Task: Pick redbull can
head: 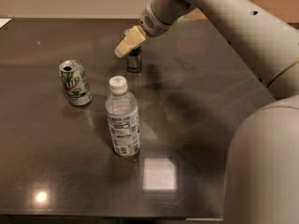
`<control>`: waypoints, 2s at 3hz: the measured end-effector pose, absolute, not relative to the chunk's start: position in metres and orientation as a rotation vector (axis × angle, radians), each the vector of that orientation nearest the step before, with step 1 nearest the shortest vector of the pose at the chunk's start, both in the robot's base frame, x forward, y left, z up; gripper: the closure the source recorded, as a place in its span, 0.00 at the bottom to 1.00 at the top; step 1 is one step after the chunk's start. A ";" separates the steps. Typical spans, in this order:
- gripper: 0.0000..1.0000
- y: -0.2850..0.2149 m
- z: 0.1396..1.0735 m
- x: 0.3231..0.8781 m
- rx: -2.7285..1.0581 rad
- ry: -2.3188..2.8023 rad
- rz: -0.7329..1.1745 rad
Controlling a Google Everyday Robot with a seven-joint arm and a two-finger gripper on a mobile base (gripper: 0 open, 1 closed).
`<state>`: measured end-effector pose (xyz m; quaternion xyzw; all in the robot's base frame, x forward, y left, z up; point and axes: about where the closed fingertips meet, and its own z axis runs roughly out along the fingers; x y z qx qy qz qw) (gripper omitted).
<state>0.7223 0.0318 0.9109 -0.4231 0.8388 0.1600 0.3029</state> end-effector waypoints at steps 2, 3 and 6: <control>0.18 0.039 0.905 0.737 -1.115 2.228 0.403; 0.41 0.037 0.905 0.742 -1.123 2.229 0.387; 1.00 0.015 0.932 0.709 -1.343 2.148 0.381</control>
Offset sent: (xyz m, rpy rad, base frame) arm 0.0253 0.0013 -0.0011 -0.0146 -0.0195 -0.0320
